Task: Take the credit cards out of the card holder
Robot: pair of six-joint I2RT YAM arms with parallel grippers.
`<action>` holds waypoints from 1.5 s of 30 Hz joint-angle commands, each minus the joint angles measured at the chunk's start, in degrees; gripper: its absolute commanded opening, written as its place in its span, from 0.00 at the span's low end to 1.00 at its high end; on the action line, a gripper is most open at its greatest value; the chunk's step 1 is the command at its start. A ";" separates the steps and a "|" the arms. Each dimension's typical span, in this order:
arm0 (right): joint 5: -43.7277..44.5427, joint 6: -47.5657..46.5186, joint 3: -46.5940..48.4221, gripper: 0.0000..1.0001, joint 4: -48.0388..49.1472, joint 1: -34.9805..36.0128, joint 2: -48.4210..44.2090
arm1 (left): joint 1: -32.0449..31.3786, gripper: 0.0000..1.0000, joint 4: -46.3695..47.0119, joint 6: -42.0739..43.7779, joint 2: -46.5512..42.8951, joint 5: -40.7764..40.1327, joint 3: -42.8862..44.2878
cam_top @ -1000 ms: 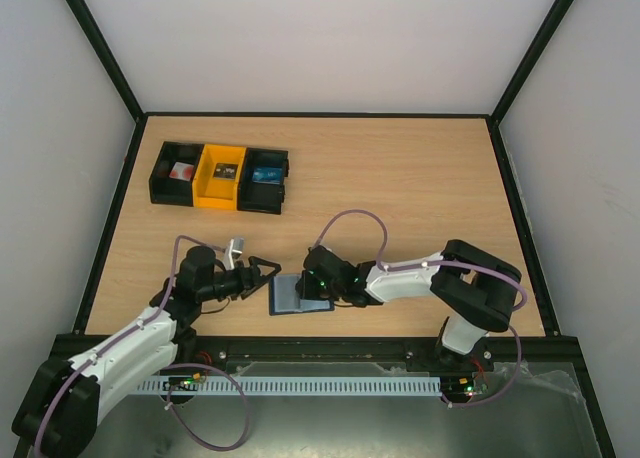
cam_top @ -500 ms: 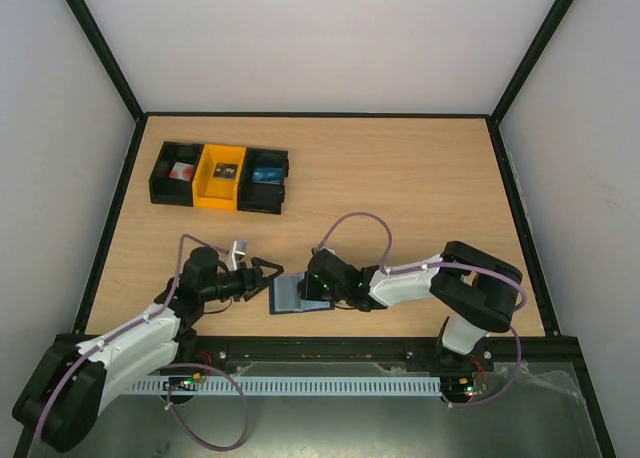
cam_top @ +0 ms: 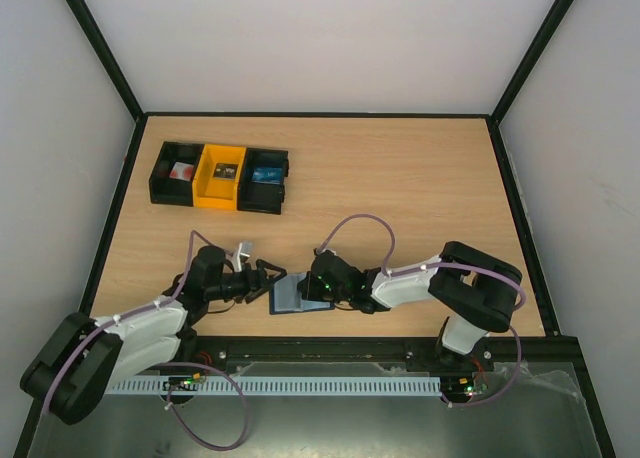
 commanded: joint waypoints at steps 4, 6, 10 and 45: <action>-0.27 0.38 -2.51 0.02 -2.52 0.35 2.08 | -1.35 0.84 1.24 3.20 2.08 -2.26 1.57; -0.37 0.32 -2.46 0.02 -2.57 0.35 2.15 | -1.36 0.84 0.89 3.76 2.31 -2.49 1.92; -0.27 0.05 -2.20 0.02 -3.00 0.39 2.15 | -1.54 0.84 1.54 3.68 2.69 -2.35 1.97; -0.45 0.62 -3.09 0.02 -1.78 0.35 2.22 | -3.18 0.78 6.38 2.57 6.73 -0.83 1.66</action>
